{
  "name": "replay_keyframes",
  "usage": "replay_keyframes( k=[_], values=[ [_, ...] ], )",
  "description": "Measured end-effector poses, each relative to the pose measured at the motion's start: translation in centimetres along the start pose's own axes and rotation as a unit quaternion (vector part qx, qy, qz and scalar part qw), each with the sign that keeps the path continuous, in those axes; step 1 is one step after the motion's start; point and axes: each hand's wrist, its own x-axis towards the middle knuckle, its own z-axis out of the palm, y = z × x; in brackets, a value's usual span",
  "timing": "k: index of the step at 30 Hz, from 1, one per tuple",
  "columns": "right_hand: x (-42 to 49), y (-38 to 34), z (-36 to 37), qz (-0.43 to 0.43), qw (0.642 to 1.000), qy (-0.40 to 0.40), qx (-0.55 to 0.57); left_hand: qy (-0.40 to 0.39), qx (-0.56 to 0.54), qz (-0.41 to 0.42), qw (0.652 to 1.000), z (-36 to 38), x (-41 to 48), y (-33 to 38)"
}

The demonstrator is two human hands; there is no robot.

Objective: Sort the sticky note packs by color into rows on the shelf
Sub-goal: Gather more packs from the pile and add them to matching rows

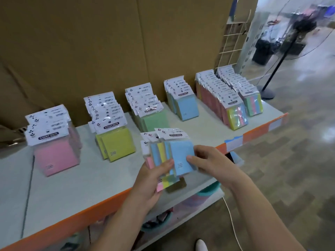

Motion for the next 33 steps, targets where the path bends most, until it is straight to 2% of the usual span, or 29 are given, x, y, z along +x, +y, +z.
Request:
replay_keyframes(
  k=[3, 6, 9, 12, 15, 18, 26, 30, 32, 33],
  values=[
    [2.3, 0.2, -3.0, -0.009, 0.999, -0.023, -0.028, 0.042, -0.015, 0.013, 0.999, 2.5, 1.4, -0.7],
    [5.1, 0.5, -6.6, -0.006, 0.999, -0.025, 0.029, 0.086, -0.04, 0.03, 0.995, 4.4, 2.9, -1.0],
    [8.6, 0.7, -9.9, -0.016, 0.998, 0.033, 0.052, 0.133, -0.07, 0.053, 0.987, 5.5, 4.0, -1.3],
    [12.2, 0.8, -11.3, -0.03, 0.992, 0.118, 0.018, 0.159, -0.088, 0.068, 0.981, 6.2, 4.4, -1.8],
    [15.0, 1.3, -11.2, -0.019, 0.989, 0.127, -0.07, 0.173, -0.097, 0.076, 0.977, 7.0, 4.4, -2.5],
    [16.4, 1.7, -10.7, -0.019, 0.982, 0.106, -0.157, 0.18, -0.111, 0.069, 0.975, 7.7, 4.3, -3.1],
    [16.3, 1.3, -8.8, -0.012, 0.964, 0.159, -0.212, 0.127, -0.17, 0.053, 0.976, 7.5, 3.8, -3.5],
    [13.1, 1.6, -7.9, -0.024, 0.964, 0.195, -0.181, 0.128, -0.157, 0.068, 0.977, 6.5, 3.6, -3.2],
    [11.1, 1.3, -7.0, -0.047, 0.974, 0.162, -0.155, 0.131, -0.141, 0.071, 0.979, 5.9, 3.3, -3.1],
    [10.2, 1.1, -6.5, -0.056, 0.983, 0.113, -0.132, 0.136, -0.134, 0.071, 0.979, 5.5, 3.0, -2.9]
  ],
)
